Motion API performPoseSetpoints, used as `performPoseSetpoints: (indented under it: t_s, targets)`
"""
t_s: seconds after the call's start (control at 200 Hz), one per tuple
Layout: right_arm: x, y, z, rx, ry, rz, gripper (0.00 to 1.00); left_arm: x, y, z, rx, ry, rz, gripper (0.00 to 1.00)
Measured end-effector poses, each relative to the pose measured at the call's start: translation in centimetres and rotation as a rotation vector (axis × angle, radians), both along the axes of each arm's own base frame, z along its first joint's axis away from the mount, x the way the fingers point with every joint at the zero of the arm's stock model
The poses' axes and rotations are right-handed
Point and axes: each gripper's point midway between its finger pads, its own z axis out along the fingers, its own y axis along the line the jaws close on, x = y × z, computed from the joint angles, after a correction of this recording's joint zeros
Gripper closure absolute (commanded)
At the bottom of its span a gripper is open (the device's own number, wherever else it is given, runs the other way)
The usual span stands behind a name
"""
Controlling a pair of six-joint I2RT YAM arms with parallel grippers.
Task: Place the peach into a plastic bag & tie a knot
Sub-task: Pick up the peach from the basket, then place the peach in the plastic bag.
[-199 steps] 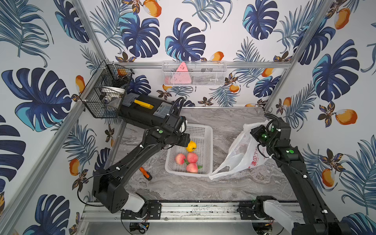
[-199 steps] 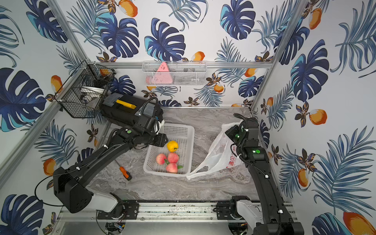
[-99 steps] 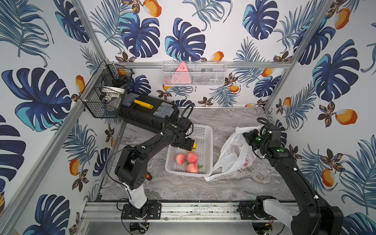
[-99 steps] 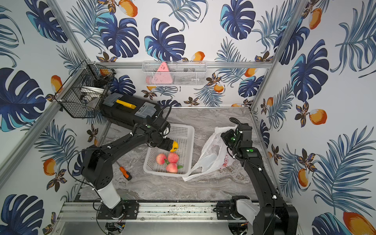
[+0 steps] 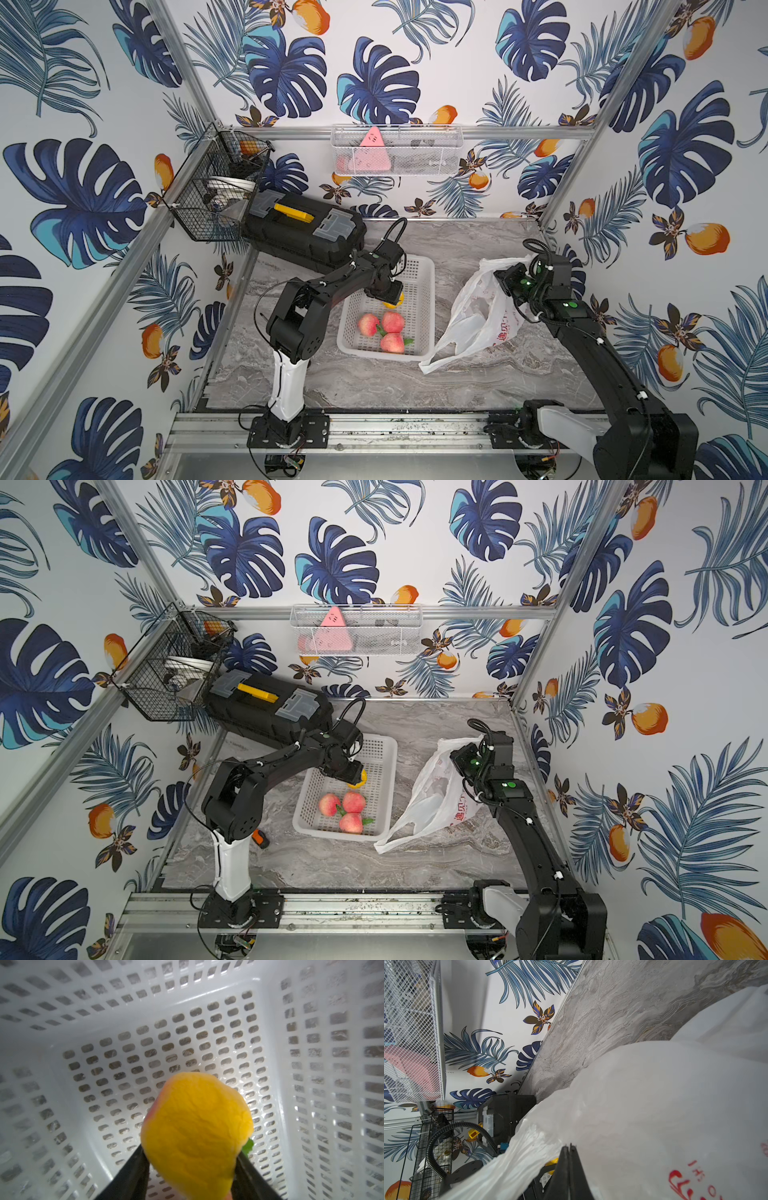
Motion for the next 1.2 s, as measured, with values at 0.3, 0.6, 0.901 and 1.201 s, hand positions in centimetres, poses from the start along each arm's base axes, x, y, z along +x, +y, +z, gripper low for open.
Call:
performPoseSetpoints:
  t_s: [0.3,0.6,0.901,1.201]
  targets:
    - [0.0,-0.1,-0.1,-0.001,0.003,-0.002,1.0,-0.5,-2.7,6.3,-0.099,-0.119,-0.068,0.59]
    - [0.5,-0.1,0.6,0.015,-0.006,-0.006,1.0,-8.8,-14.7,12.0,-0.401,-0.104,-0.251,0.58]
    - [0.5,0.4,0.6,0.059,0.005,-0.001,1.0,-8.2,-22.3,9.6,-0.537,-0.11,-0.279,0.59]
    - [0.3,0.7,0.4,0.085,0.012,0.006,1.0,-5.3,-25.7,6.5,-0.546,-0.138,-0.283,0.22]
